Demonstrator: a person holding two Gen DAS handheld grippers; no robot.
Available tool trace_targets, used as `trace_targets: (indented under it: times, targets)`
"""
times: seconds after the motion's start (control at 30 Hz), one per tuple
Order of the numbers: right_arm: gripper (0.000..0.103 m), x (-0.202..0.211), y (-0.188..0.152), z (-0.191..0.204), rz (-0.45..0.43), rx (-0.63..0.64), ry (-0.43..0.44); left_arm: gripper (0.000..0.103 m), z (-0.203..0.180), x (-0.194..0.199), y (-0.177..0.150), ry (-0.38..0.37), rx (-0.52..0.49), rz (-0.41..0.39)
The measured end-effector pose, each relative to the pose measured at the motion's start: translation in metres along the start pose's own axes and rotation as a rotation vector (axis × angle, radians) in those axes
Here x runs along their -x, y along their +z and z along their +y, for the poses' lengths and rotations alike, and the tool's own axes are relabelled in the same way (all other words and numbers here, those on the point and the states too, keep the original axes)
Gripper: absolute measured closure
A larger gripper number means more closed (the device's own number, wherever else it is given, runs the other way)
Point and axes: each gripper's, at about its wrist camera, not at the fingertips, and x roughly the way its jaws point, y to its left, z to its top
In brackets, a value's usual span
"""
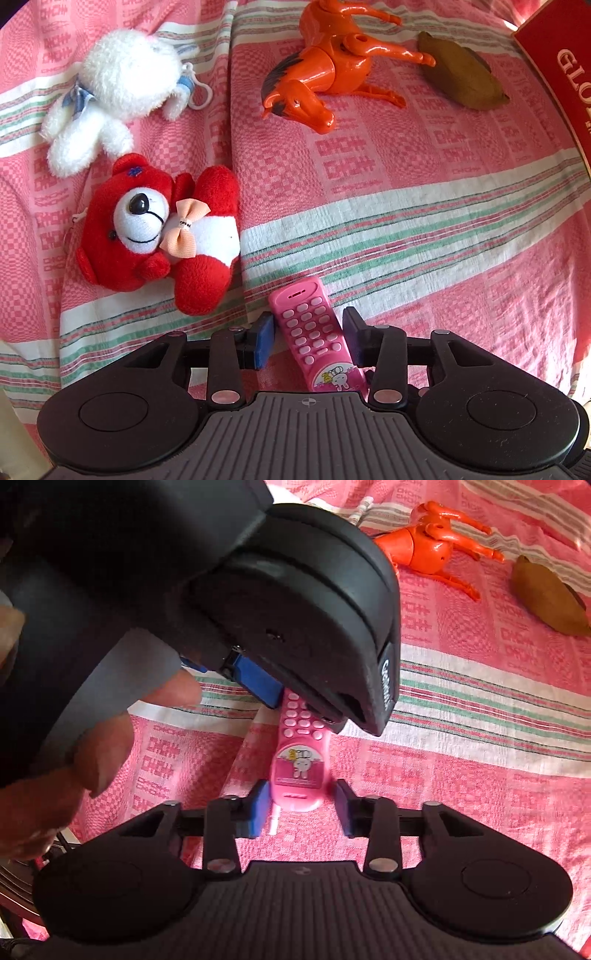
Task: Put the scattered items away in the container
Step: 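Close the left gripper on the pink toy phone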
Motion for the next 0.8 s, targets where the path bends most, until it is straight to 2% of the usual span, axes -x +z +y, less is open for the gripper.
trace_targets:
  times: [0.17,0.37,0.6,0.7,0.8]
  targets:
    - [0.065,0.006,0.003,-0.010,-0.006,-0.066,0.047,0.065,0.007,0.006,0.001,-0.035,-0.001,-0.020]
    - [0.065,0.004,0.005,-0.009,0.007,-0.067,0.031,0.067,0.007,0.002,0.002,-0.039,0.004,-0.017]
    - [0.062,0.000,0.005,0.001,-0.009,-0.035,-0.009,0.063,-0.005,-0.001,0.002,0.012,-0.012,-0.019]
    - [0.064,0.002,0.004,0.004,-0.021,-0.024,-0.014,0.065,-0.005,0.001,0.001,0.003,-0.010,-0.027]
    - [0.064,0.008,0.006,-0.003,-0.022,-0.070,0.021,0.068,-0.001,0.008,0.002,-0.029,-0.024,-0.035]
